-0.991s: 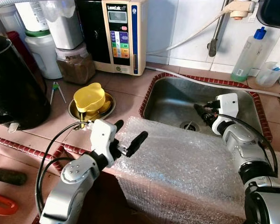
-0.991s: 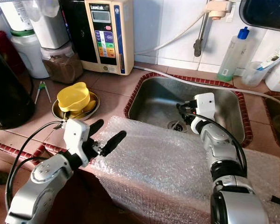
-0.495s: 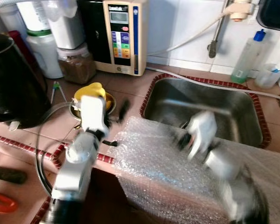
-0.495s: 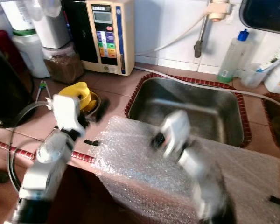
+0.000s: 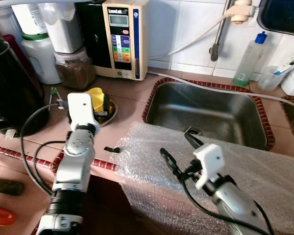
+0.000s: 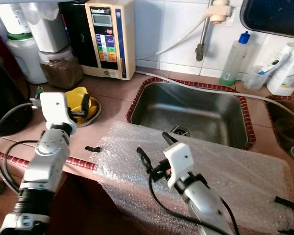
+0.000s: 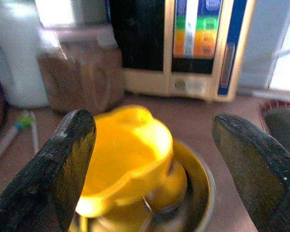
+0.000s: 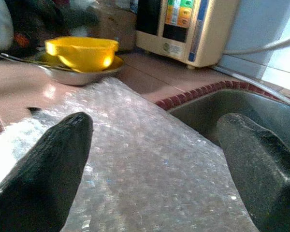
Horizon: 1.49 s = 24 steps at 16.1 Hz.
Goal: Kitchen organization
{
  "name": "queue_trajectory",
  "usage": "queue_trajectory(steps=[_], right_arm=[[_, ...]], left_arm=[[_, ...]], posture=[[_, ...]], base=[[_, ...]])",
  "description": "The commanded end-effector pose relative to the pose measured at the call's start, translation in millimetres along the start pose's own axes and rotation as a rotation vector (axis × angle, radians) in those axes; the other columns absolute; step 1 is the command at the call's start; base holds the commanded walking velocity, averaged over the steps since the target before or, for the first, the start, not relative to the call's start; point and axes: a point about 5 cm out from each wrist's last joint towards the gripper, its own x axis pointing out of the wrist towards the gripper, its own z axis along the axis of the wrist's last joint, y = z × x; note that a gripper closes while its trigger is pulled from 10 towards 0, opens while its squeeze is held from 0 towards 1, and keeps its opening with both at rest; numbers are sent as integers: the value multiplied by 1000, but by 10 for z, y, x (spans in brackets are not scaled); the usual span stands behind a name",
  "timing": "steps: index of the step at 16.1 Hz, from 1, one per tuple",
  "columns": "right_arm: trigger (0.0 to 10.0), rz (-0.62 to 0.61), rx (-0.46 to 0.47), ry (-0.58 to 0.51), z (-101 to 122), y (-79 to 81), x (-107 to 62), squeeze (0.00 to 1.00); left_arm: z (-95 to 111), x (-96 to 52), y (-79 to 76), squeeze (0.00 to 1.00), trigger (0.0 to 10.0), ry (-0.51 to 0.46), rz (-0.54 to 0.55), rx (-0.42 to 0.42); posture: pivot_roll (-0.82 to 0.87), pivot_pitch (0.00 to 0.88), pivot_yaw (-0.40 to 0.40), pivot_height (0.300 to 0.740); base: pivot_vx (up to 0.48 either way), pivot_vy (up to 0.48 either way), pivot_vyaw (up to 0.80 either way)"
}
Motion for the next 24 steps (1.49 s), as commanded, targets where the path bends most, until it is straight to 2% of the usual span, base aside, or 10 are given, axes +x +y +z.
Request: queue_trajectory(steps=[1,4,10,16,17,18,19,22,23,24], right_arm=[[10000,17,3,3,58,37,-32,1000],[10000,44,14,7,115,176,-56,1000],[10000,71,12,46,124,287,-104,1000],[10000,99,27,51,168,345,-135,1000],[10000,94,25,51,176,342,-135,1000],[10000,91,23,51,177,337,-134,1000],[10000,90,23,53,177,336,-132,1000],[10000,92,21,57,179,340,-132,1000],[10000,92,18,61,169,342,-128,1000],[10000,93,16,64,161,342,-126,1000]], left_arm=[[-29,39,18,0,10000,12,22,-2],[-120,168,109,0,10000,75,94,-46],[49,349,230,0,10000,15,183,-138],[-172,381,381,0,10000,178,339,-233],[-172,401,375,337,10000,182,324,-232],[-178,405,381,337,10000,188,329,-224],[-185,412,373,1000,10000,197,325,-226],[-195,426,352,1000,10000,210,317,-246],[-183,436,327,51,1059,196,290,-272],[-166,450,310,0,0,190,265,-286]], posture=[[60,7,23,740],[49,8,19,740],[33,12,32,740],[25,15,44,740],[20,13,49,740],[20,13,49,740],[20,10,52,740],[21,7,52,740],[22,6,54,740],[23,6,52,740]], base=[[0,0,0],[0,0,0],[0,0,0],[0,0,0],[0,0,0],[0,0,0],[0,0,0],[0,0,0],[0,0,0],[0,0,0]])
